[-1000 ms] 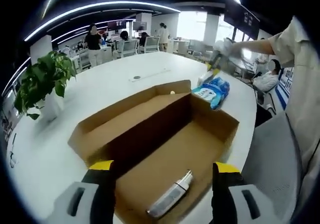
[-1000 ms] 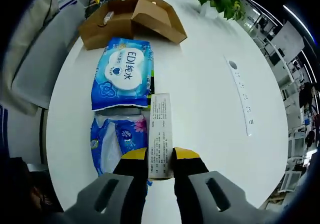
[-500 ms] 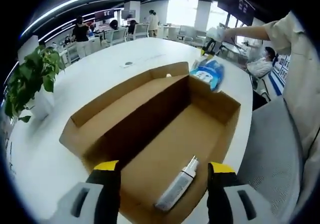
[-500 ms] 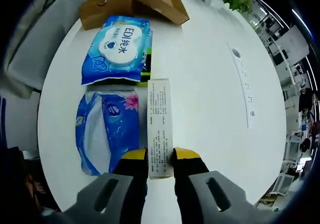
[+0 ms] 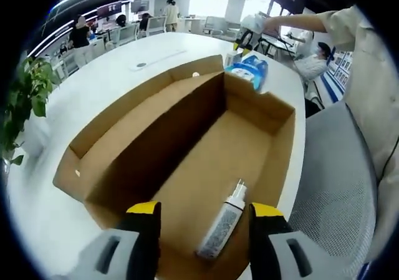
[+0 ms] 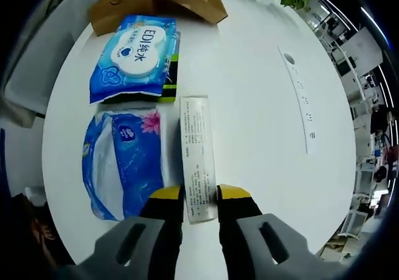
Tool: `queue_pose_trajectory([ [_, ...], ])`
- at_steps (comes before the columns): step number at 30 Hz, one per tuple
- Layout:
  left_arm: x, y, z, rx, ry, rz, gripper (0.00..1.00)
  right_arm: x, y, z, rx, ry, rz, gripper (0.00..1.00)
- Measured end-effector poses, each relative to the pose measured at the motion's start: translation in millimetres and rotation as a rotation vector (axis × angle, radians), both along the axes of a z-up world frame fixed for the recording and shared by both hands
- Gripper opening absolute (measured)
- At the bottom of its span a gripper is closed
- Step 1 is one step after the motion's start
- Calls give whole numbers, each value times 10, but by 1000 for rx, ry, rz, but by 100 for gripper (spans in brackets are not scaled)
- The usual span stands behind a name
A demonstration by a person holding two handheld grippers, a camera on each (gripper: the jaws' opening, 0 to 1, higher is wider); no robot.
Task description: Operate the shoe box by opening the lid, removing the specified soft item, and placing it in the target area until the item is outside and the box remains undamaged.
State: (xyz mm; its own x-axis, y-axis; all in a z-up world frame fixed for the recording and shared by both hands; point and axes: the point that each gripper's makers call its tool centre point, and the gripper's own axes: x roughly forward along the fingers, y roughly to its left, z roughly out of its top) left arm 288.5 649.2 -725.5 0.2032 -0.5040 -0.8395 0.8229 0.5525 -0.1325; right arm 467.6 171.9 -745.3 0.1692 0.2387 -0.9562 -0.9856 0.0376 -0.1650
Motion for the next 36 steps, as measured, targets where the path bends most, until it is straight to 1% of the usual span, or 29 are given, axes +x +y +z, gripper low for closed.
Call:
queue_pose_trajectory([
  [1,-10,18,-22,24,6,-29,54,3,7,7,1,-5,-1,19],
  [4,-23,12,-54,41,18,-57,50,26,32,30,13,-22,-20,22],
  [9,-47,26,-135,92,44,-135,46,51,66,90,27,-49,-41,28],
  [10,-66,19,-156,102,53,-169,46,53,71,104,29,-54,-45,29],
  [13,-85,1,-195,125,74,-215,45,73,86,166,43,-77,-70,32],
  [15,-95,3,-224,152,83,-262,45,82,90,203,50,-91,-79,34],
  [20,-133,-42,-257,167,118,-343,44,88,85,321,82,-115,-146,39],
  [22,-175,-37,-282,185,146,-389,42,89,76,375,98,-124,-175,40],
  [23,-178,-13,-315,201,150,-423,41,89,72,409,109,-128,-196,40],
  [25,-193,9,-352,217,167,-449,40,86,70,469,133,-141,-231,41],
  [28,-216,-12,-387,228,184,-475,38,72,57,529,153,-151,-266,43],
  [30,-240,35,-454,246,200,-510,37,50,47,580,173,-160,-299,43],
  [33,-269,30,-499,267,211,-540,35,5,32,645,196,-172,-331,44],
  [36,-293,32,-549,288,215,-582,32,-51,2,707,227,-175,-391,44],
])
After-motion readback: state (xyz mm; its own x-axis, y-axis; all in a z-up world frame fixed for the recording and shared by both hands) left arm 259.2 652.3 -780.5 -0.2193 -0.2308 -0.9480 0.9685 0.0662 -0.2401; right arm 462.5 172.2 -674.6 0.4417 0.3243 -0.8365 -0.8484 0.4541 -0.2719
